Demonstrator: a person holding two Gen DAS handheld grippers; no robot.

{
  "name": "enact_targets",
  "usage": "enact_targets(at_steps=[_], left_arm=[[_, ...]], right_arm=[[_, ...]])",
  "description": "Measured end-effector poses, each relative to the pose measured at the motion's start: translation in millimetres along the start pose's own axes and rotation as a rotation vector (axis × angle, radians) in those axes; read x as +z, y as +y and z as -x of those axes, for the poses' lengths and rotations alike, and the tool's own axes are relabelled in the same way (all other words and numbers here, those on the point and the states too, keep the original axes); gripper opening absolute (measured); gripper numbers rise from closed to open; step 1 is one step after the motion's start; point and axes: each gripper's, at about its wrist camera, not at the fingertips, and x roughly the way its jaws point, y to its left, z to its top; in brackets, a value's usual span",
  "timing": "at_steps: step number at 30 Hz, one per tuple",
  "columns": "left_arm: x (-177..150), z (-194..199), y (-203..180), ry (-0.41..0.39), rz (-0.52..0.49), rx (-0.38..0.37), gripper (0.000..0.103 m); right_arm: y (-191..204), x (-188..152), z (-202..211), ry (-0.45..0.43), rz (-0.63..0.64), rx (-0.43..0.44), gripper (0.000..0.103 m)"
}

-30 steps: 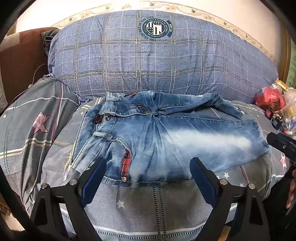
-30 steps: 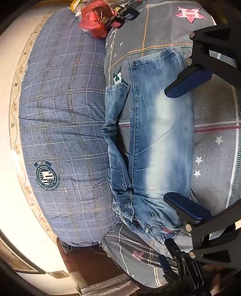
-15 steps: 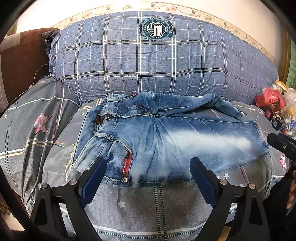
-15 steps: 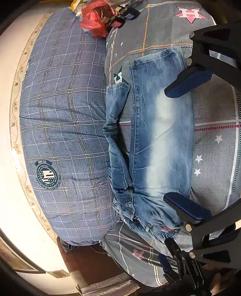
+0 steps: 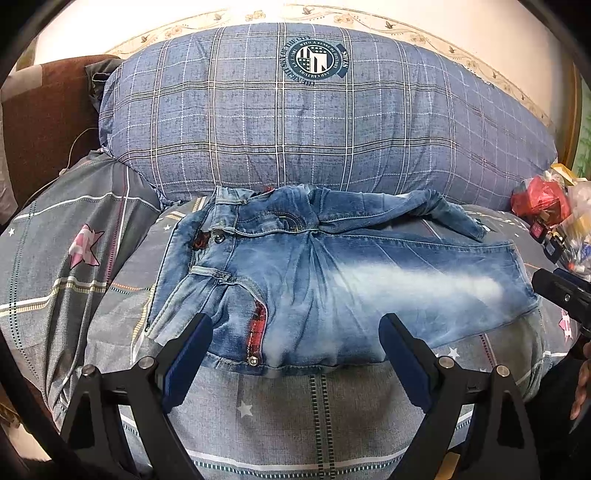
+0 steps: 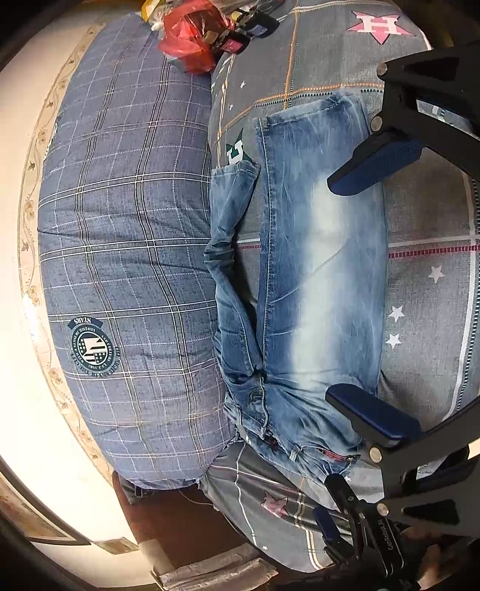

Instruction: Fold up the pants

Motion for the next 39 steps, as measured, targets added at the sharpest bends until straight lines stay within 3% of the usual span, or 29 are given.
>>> enact_targets(at_steps=[39], left_arm=[[17.7, -38.3, 9.5, 0.042, 0.019, -0.001, 0.091]], right_arm=[[13.8, 16.9, -43.5, 0.054, 0.006, 0.030, 0.103]])
